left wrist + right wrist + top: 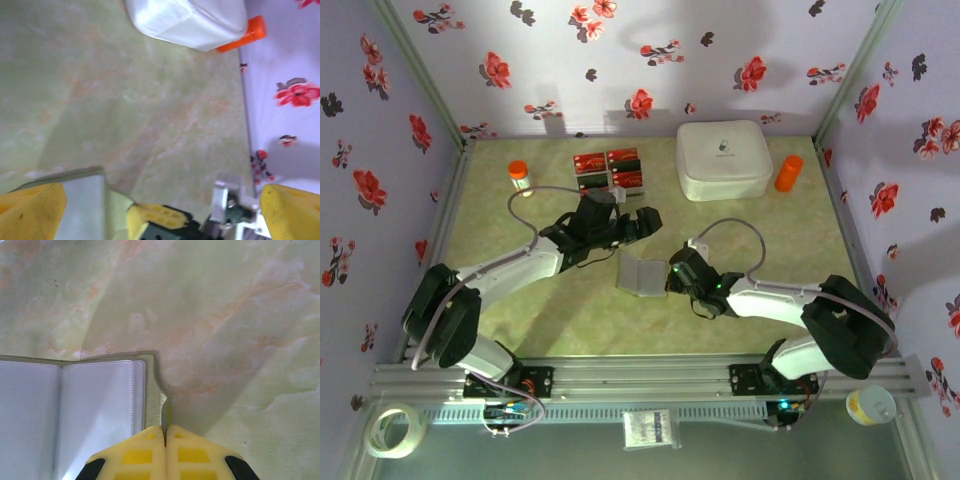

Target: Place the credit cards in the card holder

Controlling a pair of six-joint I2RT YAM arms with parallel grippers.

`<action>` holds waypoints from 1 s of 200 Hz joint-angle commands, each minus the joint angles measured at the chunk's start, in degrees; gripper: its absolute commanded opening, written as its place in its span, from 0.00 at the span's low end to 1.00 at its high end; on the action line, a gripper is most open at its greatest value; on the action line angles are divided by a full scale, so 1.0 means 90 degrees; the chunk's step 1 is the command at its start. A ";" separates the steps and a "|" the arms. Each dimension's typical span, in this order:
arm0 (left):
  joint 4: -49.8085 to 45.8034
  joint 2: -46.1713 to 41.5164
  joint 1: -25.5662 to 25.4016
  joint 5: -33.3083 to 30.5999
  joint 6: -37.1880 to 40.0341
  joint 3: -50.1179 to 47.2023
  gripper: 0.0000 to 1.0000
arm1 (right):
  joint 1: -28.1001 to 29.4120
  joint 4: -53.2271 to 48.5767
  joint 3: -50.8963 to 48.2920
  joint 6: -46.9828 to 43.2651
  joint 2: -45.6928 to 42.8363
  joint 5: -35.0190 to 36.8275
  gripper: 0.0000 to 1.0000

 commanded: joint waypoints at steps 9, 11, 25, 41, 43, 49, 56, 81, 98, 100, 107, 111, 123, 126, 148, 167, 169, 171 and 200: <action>0.1461 0.0408 -0.0088 0.0387 -0.1072 -0.0494 1.00 | 0.0035 0.0230 -0.0156 0.0196 -0.0048 -0.0037 0.00; 0.1543 0.0423 -0.0088 0.0399 -0.1108 -0.0532 1.00 | 0.0035 0.0238 -0.0165 0.0201 -0.0045 -0.0037 0.00; 0.1902 0.0580 -0.0109 0.0445 -0.1320 -0.0759 1.00 | 0.0035 0.0270 -0.0190 0.0215 -0.0056 -0.0032 0.00; 0.2113 0.0643 -0.0109 0.0444 -0.1390 -0.1026 1.00 | 0.0031 0.0280 -0.0227 0.0215 -0.0057 -0.0035 0.00; 0.2118 0.0643 -0.0106 0.0433 -0.1383 -0.1061 1.00 | 0.0029 0.0280 -0.0234 0.0220 -0.0065 -0.0037 0.00; 0.2112 0.0648 -0.0090 0.0428 -0.1358 -0.1141 1.00 | 0.0035 0.0289 -0.0247 0.0226 -0.0066 -0.0037 0.00; 0.2087 0.0631 -0.0066 0.0420 -0.1303 -0.1243 1.00 | 0.0034 0.0299 -0.0265 0.0235 -0.0075 -0.0039 0.00; 0.1705 0.0456 0.0034 0.0306 -0.0912 -0.1538 1.00 | 0.0035 0.0299 -0.0314 0.0235 -0.0112 -0.0047 0.00; 0.1261 0.0332 0.0081 0.0145 -0.0499 -0.1629 1.00 | 0.0035 0.0317 -0.0344 0.0254 -0.0122 -0.0052 0.00; 0.1204 0.0316 0.0081 0.0124 -0.0445 -0.1634 1.00 | 0.0035 0.0326 -0.0349 0.0259 -0.0113 -0.0056 0.00; 0.1036 0.0292 0.0091 0.0064 -0.0254 -0.1635 1.00 | 0.0034 0.0343 -0.0354 0.0274 -0.0107 -0.0056 0.00; 0.0925 0.0284 0.0089 0.0021 -0.0149 -0.1635 1.00 | 0.0035 0.0351 -0.0364 0.0279 -0.0105 -0.0062 0.00; 0.0633 0.0312 0.0089 -0.0101 0.0124 -0.1606 1.00 | 0.0027 0.0394 -0.0389 0.0301 -0.0086 -0.0081 0.00; 0.0597 0.0320 0.0091 -0.0114 0.0190 -0.1606 1.00 | 0.0028 0.0404 -0.0393 0.0310 -0.0080 -0.0086 0.00; 0.0444 0.0439 0.0086 -0.0245 0.0455 -0.1663 1.00 | 0.0035 0.0443 -0.0416 0.0357 -0.0072 -0.0122 0.00; 0.0347 0.0472 0.0081 -0.0312 0.0585 -0.1695 1.00 | 0.0035 0.0446 -0.0452 0.0392 -0.0114 -0.0126 0.00; 0.0331 0.0469 0.0081 -0.0315 0.0591 -0.1694 1.00 | 0.0032 0.0453 -0.0464 0.0406 -0.0113 -0.0128 0.00; 0.0325 0.0465 0.0081 -0.0323 0.0599 -0.1694 1.00 | 0.0034 0.0457 -0.0465 0.0407 -0.0116 -0.0131 0.00; 0.0139 0.0274 0.0052 -0.0355 0.0701 -0.1648 1.00 | 0.0035 0.0490 -0.0536 0.0412 -0.0234 -0.0197 0.00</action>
